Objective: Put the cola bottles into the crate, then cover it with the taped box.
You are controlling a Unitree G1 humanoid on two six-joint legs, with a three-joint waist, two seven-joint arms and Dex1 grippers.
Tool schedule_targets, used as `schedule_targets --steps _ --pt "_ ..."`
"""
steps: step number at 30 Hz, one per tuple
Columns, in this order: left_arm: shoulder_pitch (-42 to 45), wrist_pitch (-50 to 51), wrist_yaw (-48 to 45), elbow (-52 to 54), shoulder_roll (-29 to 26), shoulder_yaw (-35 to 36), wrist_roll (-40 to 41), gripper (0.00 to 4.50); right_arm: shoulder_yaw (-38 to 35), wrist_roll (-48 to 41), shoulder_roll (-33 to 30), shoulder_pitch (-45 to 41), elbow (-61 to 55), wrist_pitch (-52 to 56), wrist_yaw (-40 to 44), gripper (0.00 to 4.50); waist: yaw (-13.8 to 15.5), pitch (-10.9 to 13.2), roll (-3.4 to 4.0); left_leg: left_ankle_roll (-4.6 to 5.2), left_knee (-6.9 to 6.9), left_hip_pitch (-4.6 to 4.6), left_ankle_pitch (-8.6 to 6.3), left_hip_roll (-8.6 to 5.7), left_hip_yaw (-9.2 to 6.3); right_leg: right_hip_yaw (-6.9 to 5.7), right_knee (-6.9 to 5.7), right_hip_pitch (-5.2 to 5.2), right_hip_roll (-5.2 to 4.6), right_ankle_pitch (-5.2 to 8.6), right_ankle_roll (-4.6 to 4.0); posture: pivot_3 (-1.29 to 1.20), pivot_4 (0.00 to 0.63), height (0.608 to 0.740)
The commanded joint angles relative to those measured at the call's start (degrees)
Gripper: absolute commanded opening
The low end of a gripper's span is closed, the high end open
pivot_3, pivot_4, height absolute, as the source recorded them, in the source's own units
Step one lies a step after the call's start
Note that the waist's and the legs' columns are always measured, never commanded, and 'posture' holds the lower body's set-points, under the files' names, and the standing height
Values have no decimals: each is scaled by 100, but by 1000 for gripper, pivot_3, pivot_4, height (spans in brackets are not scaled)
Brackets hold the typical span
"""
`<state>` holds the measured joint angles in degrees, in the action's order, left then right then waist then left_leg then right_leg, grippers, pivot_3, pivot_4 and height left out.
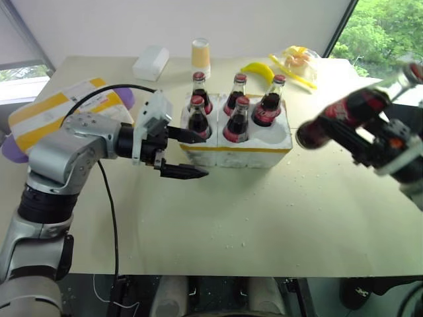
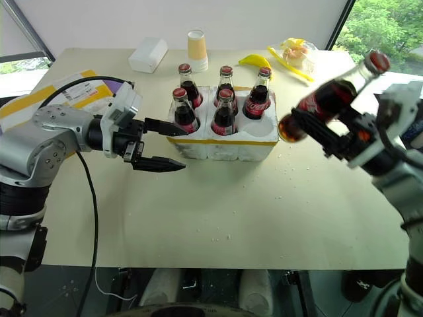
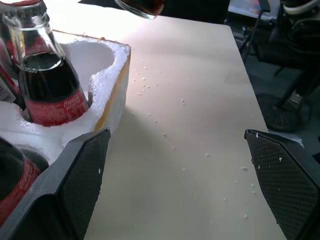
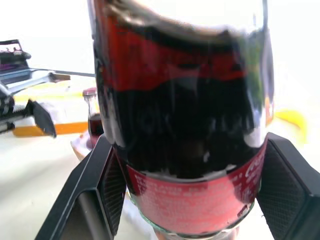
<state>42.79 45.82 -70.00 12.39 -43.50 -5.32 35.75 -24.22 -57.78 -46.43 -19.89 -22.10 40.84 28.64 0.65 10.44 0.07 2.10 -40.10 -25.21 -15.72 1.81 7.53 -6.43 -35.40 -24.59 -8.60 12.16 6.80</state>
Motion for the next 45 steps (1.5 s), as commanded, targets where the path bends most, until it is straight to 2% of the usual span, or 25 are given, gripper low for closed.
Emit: schedule_targets --steps 1,4,7,21,32,34,35,36,42,45 --pt "7 -51 104 230 -19 215 109 4500 566 538 -123 -757 573 -95 216 2845 20 0 -1 1 0 -2 0 -1 0 -1 2 1 0 0 0 0 150 740" --pt "-113 1 229 367 -49 328 175 4500 1329 1400 -57 -1223 1321 -408 587 2845 9 1 -1 1 0 -13 0 -1 1 -11 10 0 1 1 1 0 150 740" --pt "-232 35 318 504 -107 444 245 4500 1626 1702 173 -1470 1663 -559 841 2845 -6 0 -2 2 1 -13 -1 -1 4 -9 13 -2 0 0 3 0 150 740" --pt "-589 146 745 805 -301 761 486 4500 1971 2201 745 -1658 1895 -606 1600 2845 -74 1 -2 -3 2 -9 2 1 7 -12 8 0 2 0 3 0 150 740" --pt "-689 130 851 849 -349 792 572 4500 2436 3187 1110 -1909 3096 -1022 1771 2845 -144 1 -2 -4 5 -9 2 1 11 -13 10 -1 3 1 4 0 150 740" --pt "-714 138 884 869 -339 812 596 4500 2451 3280 1178 -1934 3247 -1085 1799 3889 -151 0 -4 -7 4 -4 4 1 11 -13 9 4 3 1 4 0 150 740" --pt "-734 144 912 888 -335 827 606 4500 2437 3300 1205 -1940 3294 -1087 1814 4278 -157 0 -4 -7 4 1 4 1 11 -12 8 8 3 0 3 0 150 740" --pt "-759 147 944 909 -332 842 613 4500 2420 3320 1225 -1942 3323 -1089 1828 4433 -158 0 -4 -8 4 6 4 2 11 -11 7 13 3 0 3 0 150 740" --pt "-1126 199 1282 1146 -414 1101 614 4500 2302 3346 1115 -1837 3069 -1178 1937 4433 -155 -1 -3 -10 4 11 5 3 8 -9 4 15 2 1 3 0 150 740" --pt "-1303 167 1704 1246 -493 1377 434 4500 2209 3325 789 -1734 2569 -1242 2224 4433 -126 -1 -3 -10 5 10 5 3 7 -9 4 13 2 1 3 0 150 740"
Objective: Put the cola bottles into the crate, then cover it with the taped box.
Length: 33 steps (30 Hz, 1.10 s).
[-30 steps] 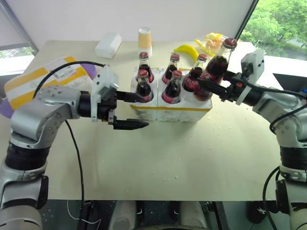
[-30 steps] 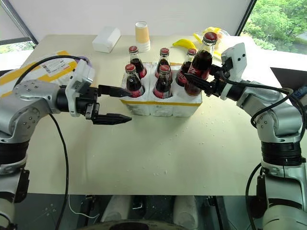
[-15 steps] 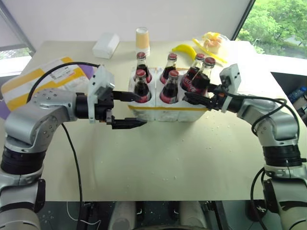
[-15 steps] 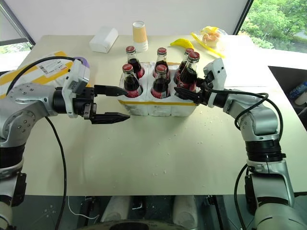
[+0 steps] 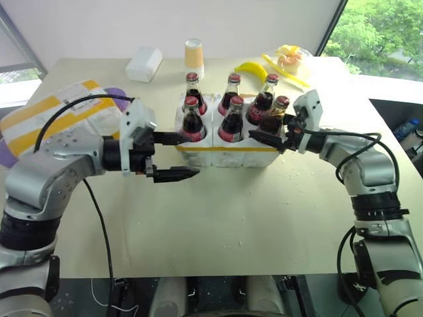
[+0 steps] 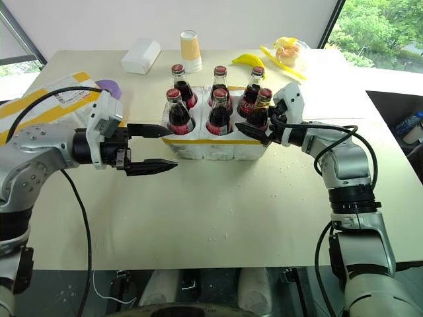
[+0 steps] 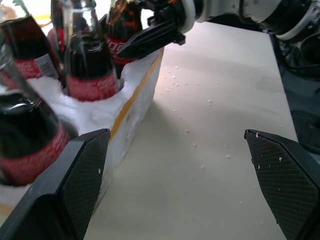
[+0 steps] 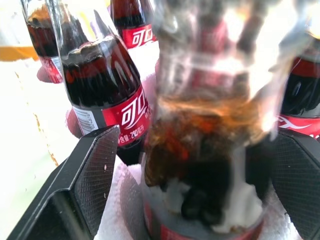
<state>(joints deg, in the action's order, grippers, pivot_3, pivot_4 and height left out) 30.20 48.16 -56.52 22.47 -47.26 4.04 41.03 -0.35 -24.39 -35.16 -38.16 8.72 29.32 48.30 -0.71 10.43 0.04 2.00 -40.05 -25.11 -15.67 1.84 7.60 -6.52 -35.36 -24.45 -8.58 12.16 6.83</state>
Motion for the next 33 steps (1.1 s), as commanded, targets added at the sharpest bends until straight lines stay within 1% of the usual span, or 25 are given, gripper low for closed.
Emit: schedule_targets --steps 1,2,5,8,10,12,15,18,20,21,24,25,27,29,30,33 --pt "-116 -111 550 268 -165 591 -214 4500 -253 -87 -513 134 -765 -55 422 4433 30 3 4 0 0 0 0 0 -1 0 0 0 -1 0 0 0 150 740" --pt "-165 -140 679 293 -195 688 -288 4500 -305 -143 -627 164 -930 -22 528 4433 38 3 5 0 0 -7 0 -1 -2 -1 3 -3 -3 0 0 0 150 740" --pt "-676 -525 1191 537 -575 1211 -1048 4500 -832 -659 -1193 191 -1440 245 960 4433 8 5 7 1 4 -14 -1 -1 -6 0 5 -14 -3 0 0 0 150 740" --pt "-1067 -568 1625 643 -815 1638 -1480 4500 -1141 -978 -1522 204 -1533 424 1240 4433 4 4 5 0 9 -10 -1 0 -5 -1 4 -15 0 0 0 0 150 740" --pt "-1541 -717 1744 751 -1042 1917 -1936 4500 -1304 -1181 -1700 198 -1504 550 1457 4433 -10 3 4 -1 10 -7 -1 2 -4 -1 4 -13 1 0 -1 0 150 740" --pt "-2231 -932 1822 818 -1313 2214 -2586 4500 -1463 -1397 -1841 182 -1465 711 1639 4433 -26 4 5 -1 11 -7 -3 2 -2 1 7 -16 -2 0 -2 0 150 740" --pt "-3403 -1041 1906 829 -1480 2896 -3521 4500 -1679 -1599 -1948 132 -1348 851 1691 4433 -13 6 9 -2 19 -13 -4 7 5 5 6 -32 -4 1 -3 0 150 740" --pt "-4475 -1321 2137 510 -1470 3556 -4632 4500 -1805 -1695 -1968 45 -1218 960 1591 4433 -14 5 5 -2 21 -22 -5 7 8 5 3 -47 -5 0 -5 0 150 740" --pt "-4976 -1667 2284 167 -1379 3829 -5118 4500 -1880 -1784 -1961 50 -1233 1022 1566 4433 -1 5 5 -4 24 -26 -6 10 9 5 6 -54 -6 -1 -7 0 150 740" --pt "-5076 -1860 2395 -39 -1345 3843 -5260 4500 -1900 -1822 -1963 68 -1280 1051 1565 4433 12 5 5 -4 27 -26 -6 11 9 5 8 -55 -9 -1 -8 0 150 740" --pt "-4994 -2240 2661 -538 -1242 3718 -5410 4500 -1904 -1886 -1992 123 -1410 1058 1574 4433 60 4 6 -9 29 -27 -23 19 6 5 11 -81 -17 6 -29 0 150 740" --pt "-4999 -2571 2838 -908 -1272 3574 -5559 4500 -1937 -1932 -2017 140 -1475 1088 1562 4433 63 3 5 5 29 -27 -32 19 7 5 15 -82 -20 3 -34 0 150 740" --pt "-4876 -3019 3043 -1492 -1235 3356 -5627 4500 -2017 -2020 -2068 165 -1578 1166 1535 4433 60 3 7 6 29 -29 -33 20 9 5 14 -88 -22 0 -38 0 150 740" --pt "-4767 -3470 3222 -2009 -1326 3087 -5778 4500 -2091 -2088 -2112 199 -1666 1230 1496 4433 52 3 7 3 32 -29 -32 21 11 6 10 -89 -22 -4 -36 0 150 740" --pt "-4607 -3685 3344 -2316 -1363 2910 -5834 4500 -2131 -2119 -2137 231 -1720 1253 1479 4433 43 3 7 -1 34 -31 -29 21 13 5 6 -88 -22 -11 -23 0 150 740" --pt "-4011 -4141 3641 -3241 -1439 2362 -5971 4500 -2239 -2166 -2200 325 -1856 1301 1411 4433 45 1 4 0 37 -32 -29 23 14 4 7 -90 -21 -13 -23 0 150 740"
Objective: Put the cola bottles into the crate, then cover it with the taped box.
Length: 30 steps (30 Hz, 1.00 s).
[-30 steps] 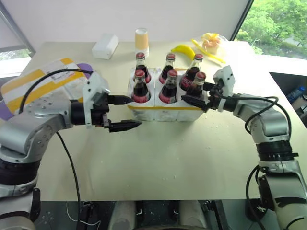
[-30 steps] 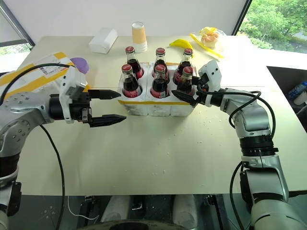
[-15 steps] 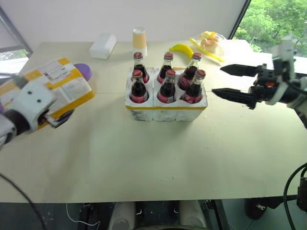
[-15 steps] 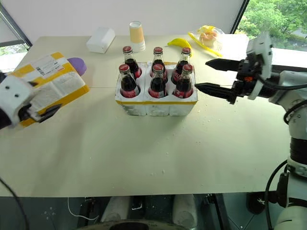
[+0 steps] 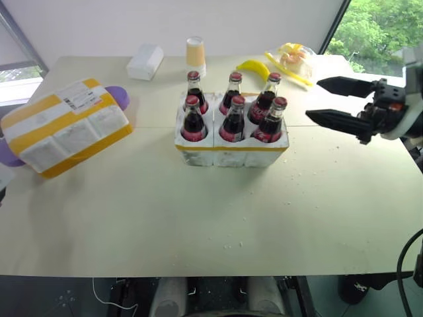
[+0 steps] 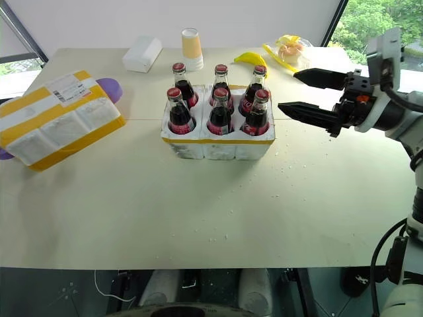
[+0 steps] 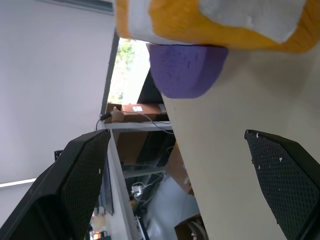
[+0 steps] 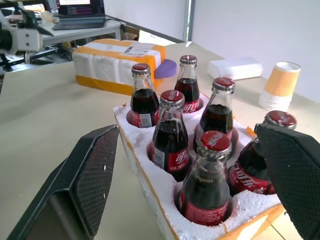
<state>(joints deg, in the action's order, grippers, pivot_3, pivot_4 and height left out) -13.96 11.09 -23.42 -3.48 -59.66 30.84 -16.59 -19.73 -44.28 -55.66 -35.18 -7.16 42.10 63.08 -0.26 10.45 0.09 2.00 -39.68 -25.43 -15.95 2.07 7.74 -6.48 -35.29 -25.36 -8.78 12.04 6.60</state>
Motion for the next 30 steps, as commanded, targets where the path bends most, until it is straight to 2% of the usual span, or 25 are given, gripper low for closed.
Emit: schedule_targets --steps 1,13,27,30 --pt "638 -577 408 -992 -223 -522 -263 4500 -354 -195 -168 53 -304 51 -112 4433 -5 -1 -3 2 0 1 -1 1 0 0 1 0 1 -1 -1 0 150 740" --pt "3118 -1837 1573 -3981 -149 -2295 -869 4500 -852 -411 -382 426 -593 201 -323 4433 -45 -4 -8 2 2 -2 21 -1 18 0 -6 10 2 -5 -1 0 150 740" --pt "4750 -2410 2155 -6088 64 -3419 -1117 4500 -1189 -573 -576 614 -629 296 -513 4433 -26 -10 -17 4 -3 1 22 -9 24 0 -10 15 3 -6 0 0 150 740" --pt "4902 -2483 2143 -6286 127 -3496 -1048 3602 -1245 -559 -590 653 -643 316 -569 4500 -30 -10 -20 3 -3 0 22 -10 24 -1 -12 14 4 -6 0 0 150 740"
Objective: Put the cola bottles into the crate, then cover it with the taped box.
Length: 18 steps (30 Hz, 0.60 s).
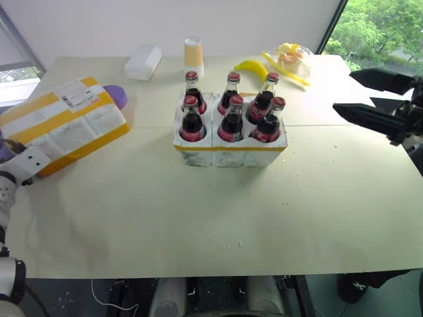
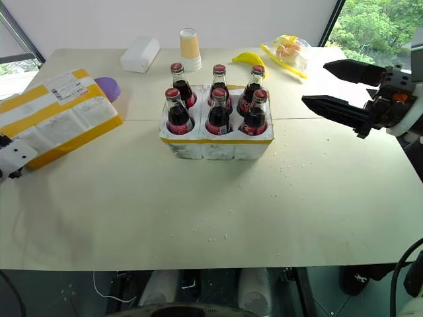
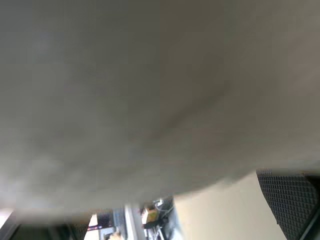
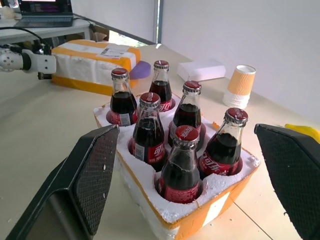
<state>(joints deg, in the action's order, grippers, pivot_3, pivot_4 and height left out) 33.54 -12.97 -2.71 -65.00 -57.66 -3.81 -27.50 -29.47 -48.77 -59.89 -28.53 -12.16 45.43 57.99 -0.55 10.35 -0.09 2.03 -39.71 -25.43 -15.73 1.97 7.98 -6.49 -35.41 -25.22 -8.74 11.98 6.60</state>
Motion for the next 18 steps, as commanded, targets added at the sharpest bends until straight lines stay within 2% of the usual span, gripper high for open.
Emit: schedule_targets --steps 1,4,6,18 --pt "179 -93 56 -178 -60 -47 58 3180 -286 -112 -170 0 -150 -12 -76 4500 -2 -1 -1 0 0 0 0 0 -1 0 0 0 0 0 0 0 150 740" --pt "217 -109 47 -241 -35 -89 55 1624 -361 -131 -176 58 -186 9 -126 4500 4 -1 0 0 -1 3 0 0 -1 1 -4 1 -2 0 0 0 150 740" --pt "251 -97 41 -270 -36 -103 52 801 -401 -144 -173 97 -215 23 -168 4500 0 -1 0 0 -2 3 0 0 -1 0 -5 2 -2 0 0 0 150 740" --pt "753 -173 -101 34 -397 -83 136 801 -546 -242 -178 465 -272 118 -268 4500 11 -2 -5 2 -8 1 -1 0 -6 0 -7 3 -2 0 0 0 150 740"
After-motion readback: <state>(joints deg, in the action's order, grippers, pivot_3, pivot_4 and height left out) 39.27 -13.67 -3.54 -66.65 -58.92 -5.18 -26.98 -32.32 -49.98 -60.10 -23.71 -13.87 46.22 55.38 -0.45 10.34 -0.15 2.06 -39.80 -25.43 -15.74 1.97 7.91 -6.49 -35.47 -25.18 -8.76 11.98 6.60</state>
